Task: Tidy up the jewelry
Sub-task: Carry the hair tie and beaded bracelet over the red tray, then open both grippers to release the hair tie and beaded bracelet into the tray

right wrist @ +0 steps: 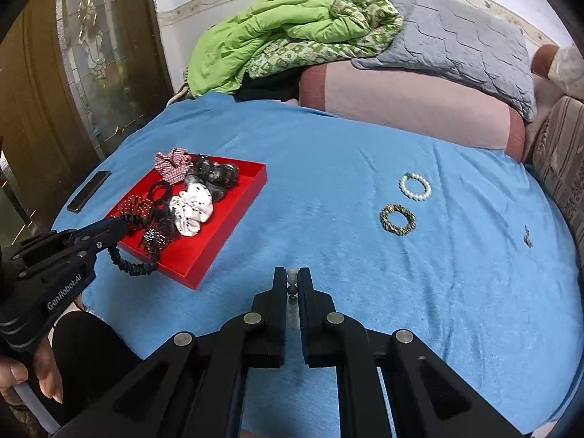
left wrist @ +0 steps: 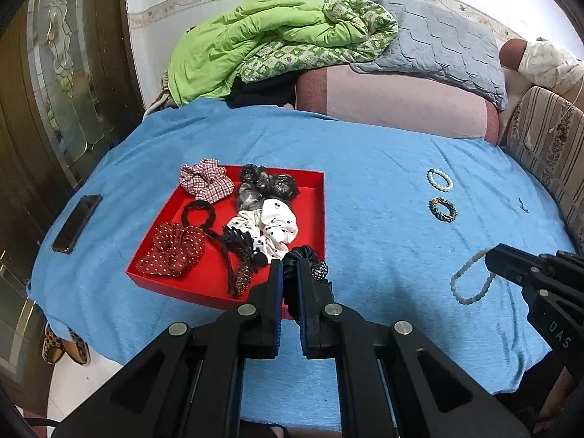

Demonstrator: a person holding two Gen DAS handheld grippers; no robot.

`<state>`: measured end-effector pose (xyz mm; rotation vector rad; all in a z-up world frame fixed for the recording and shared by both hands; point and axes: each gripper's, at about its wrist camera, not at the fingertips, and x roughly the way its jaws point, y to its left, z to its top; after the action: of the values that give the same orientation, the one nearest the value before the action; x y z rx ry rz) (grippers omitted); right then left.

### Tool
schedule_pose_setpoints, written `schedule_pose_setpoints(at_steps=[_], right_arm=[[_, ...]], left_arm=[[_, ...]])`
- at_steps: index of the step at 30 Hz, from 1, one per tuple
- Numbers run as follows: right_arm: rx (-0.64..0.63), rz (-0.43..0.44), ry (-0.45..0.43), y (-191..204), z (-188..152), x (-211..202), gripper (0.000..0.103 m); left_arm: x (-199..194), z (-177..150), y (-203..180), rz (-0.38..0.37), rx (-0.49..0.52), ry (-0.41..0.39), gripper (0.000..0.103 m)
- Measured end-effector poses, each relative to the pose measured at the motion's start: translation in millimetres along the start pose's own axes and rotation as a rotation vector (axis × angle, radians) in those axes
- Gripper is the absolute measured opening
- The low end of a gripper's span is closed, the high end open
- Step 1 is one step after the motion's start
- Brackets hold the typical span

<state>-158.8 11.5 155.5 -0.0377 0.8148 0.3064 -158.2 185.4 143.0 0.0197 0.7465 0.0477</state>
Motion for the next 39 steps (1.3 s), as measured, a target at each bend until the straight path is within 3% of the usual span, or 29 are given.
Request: schedule_pose_setpoints(at_steps=[17, 29, 39], right_arm=[[-0.082, 0.069, 0.012, 57, 39, 25, 0.007], [-0.158, 0.156, 0.036, 116, 64, 60, 0.007], [-0.199, 0.232, 0.043, 151, 77, 82, 0.007]], left_arm=[[22, 24, 65, 0.029, -0.06, 0.008, 0.007], [61, 60, 117, -0.027, -0.108, 0.055, 0.007], [100, 90, 138, -0.025, -0.061, 0.084, 0.007]])
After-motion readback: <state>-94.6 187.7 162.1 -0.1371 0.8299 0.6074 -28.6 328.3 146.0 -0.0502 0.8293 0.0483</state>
